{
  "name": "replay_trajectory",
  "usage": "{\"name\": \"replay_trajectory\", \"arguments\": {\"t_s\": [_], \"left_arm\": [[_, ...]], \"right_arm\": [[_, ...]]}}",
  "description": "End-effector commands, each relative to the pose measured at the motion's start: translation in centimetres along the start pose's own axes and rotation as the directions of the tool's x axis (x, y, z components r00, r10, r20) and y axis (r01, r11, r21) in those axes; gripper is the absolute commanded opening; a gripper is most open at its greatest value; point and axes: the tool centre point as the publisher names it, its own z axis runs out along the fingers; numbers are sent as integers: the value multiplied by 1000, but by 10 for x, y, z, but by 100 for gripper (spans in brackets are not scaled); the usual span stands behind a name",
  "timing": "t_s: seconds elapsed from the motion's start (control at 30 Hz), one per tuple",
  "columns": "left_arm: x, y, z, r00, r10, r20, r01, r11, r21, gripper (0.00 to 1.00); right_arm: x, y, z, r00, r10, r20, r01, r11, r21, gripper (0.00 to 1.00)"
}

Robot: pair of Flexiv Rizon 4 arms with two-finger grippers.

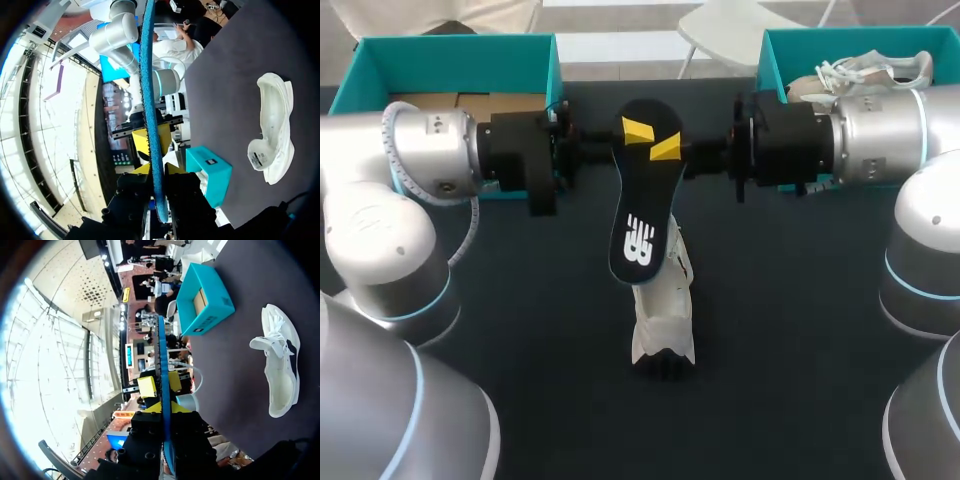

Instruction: Take the shoe out of the shoebox, open the shoe tongue, remove and reinsert the insole, then place the shoe into the shoebox

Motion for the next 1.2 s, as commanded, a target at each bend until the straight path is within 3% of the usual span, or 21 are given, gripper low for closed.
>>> {"name": "replay_trajectory", "arguments": {"t_s": [0.03,0.1,0.27,0.3,0.33,0.37,0.57,0.73,0.83,0.97,1.03,1.07,1.2], "left_arm": [[2,-1,5,1000,-9,11,9,1000,-3,10],[3,-2,5,1000,-11,12,11,1000,-3,0],[4,-5,4,997,-56,44,56,998,9,0],[4,-5,2,996,-66,54,66,998,7,0],[4,-5,0,997,-65,50,64,998,8,0],[5,-6,-2,996,-76,54,76,997,10,0],[6,-12,-18,978,-185,100,179,982,63,0],[8,-22,-24,939,-336,76,324,936,137,0],[11,-28,-25,922,-383,53,370,914,165,0],[16,-30,-25,908,-415,55,401,900,173,0],[18,-31,-25,897,-435,70,419,891,174,0],[20,-32,-25,899,-434,55,420,892,167,0],[21,-32,-26,902,-429,54,417,896,153,0]], "right_arm": [[0,0,3,1000,1,3,-1,1000,-1,0],[0,-1,3,1000,2,3,-2,1000,0,0],[-2,-1,2,1000,0,-4,0,1000,0,0],[-3,-1,1,1000,-1,-5,1,1000,-2,27],[-4,-1,-2,1000,-4,-9,4,1000,-9,88],[-5,0,-5,1000,-5,-8,5,1000,-13,100],[-10,9,-26,997,-61,-51,59,998,-30,100],[-11,20,-40,980,-181,-80,177,983,-49,100],[-10,23,-43,955,-285,-81,282,958,-49,100],[-5,23,-48,887,-455,-80,449,890,-80,100],[-1,22,-51,832,-555,25,555,829,-74,100],[0,22,-51,804,-579,134,591,803,-80,100],[0,22,-51,804,-579,134,591,803,-80,100]]}}
